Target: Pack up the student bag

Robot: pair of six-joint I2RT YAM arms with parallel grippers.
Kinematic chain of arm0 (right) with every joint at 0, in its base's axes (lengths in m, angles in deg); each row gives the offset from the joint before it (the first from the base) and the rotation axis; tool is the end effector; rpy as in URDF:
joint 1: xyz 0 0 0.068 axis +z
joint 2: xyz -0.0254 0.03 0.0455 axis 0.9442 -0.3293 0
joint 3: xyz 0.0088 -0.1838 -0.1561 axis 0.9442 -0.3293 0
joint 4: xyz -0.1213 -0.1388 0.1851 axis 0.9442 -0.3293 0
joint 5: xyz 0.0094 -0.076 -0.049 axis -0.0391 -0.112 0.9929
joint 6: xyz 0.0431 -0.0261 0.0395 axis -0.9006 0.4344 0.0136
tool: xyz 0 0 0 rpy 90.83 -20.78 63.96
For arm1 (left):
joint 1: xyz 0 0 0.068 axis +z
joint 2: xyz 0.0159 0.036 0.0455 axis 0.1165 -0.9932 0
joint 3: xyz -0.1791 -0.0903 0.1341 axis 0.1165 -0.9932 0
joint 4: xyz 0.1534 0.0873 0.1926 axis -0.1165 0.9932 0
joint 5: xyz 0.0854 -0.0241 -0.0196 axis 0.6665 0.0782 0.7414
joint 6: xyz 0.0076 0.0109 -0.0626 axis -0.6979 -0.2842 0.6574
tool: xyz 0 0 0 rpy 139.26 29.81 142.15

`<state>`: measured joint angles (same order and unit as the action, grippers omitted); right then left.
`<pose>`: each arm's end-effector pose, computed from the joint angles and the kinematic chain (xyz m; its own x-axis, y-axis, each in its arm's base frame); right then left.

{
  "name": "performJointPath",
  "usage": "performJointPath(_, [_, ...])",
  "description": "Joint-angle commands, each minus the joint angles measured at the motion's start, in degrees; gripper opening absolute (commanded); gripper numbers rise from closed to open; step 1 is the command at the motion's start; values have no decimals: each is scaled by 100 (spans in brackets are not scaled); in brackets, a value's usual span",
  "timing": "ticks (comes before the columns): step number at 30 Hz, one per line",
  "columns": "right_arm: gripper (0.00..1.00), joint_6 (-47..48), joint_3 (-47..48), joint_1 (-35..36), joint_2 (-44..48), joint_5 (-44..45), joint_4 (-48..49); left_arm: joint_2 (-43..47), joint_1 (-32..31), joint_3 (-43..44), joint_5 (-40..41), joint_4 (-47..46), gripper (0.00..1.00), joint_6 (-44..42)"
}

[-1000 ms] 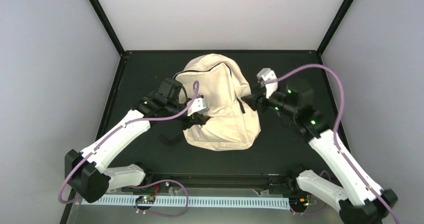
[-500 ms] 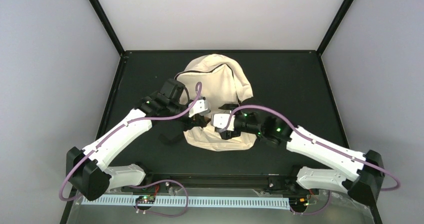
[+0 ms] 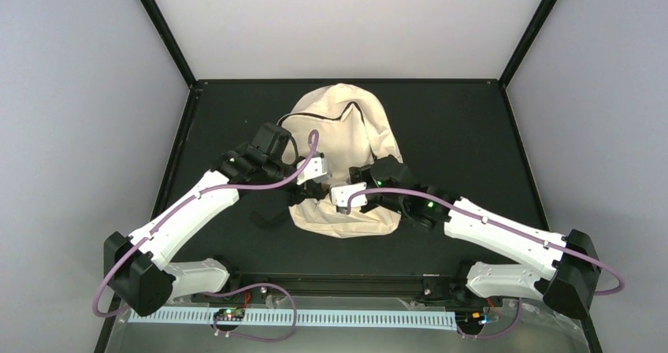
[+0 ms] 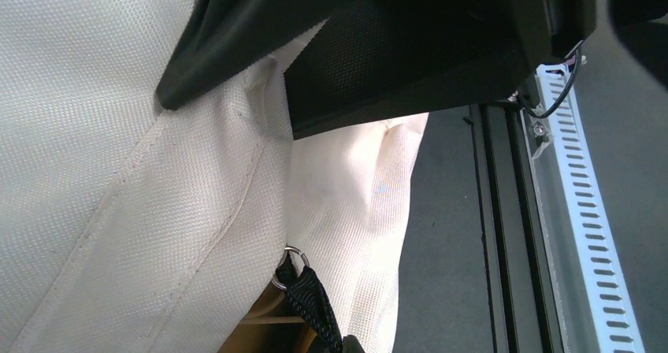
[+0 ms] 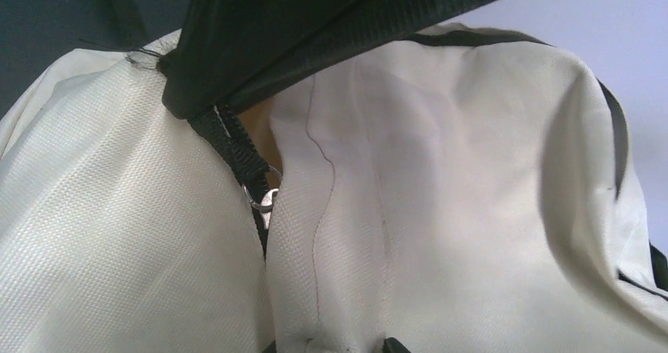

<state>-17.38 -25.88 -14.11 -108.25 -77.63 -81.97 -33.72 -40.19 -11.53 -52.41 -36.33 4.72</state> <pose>0.1607 0.2351 0.2580 0.5281 -0.7425 -0.4121 -0.6372 -0.0257 -0.7703 0.1981 -0.1699 0.2631 -0.1181 0.5816 -0.8049 0.9924 0.0983 -0.0745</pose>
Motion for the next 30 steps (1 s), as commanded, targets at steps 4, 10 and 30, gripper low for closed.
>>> performJointPath(4, [20,261,-36,-29,-81,425,-276,-23,-58,206,-382,656,2,-135])
performJointPath(10, [1,-26,16,-24,-152,288,-311,-58,-52,166,-269,577,2,-136])
performJointPath(30, [1,-2632,-157,-177,130,-843,430,-65,-201,-367,767,-1271,49,263])
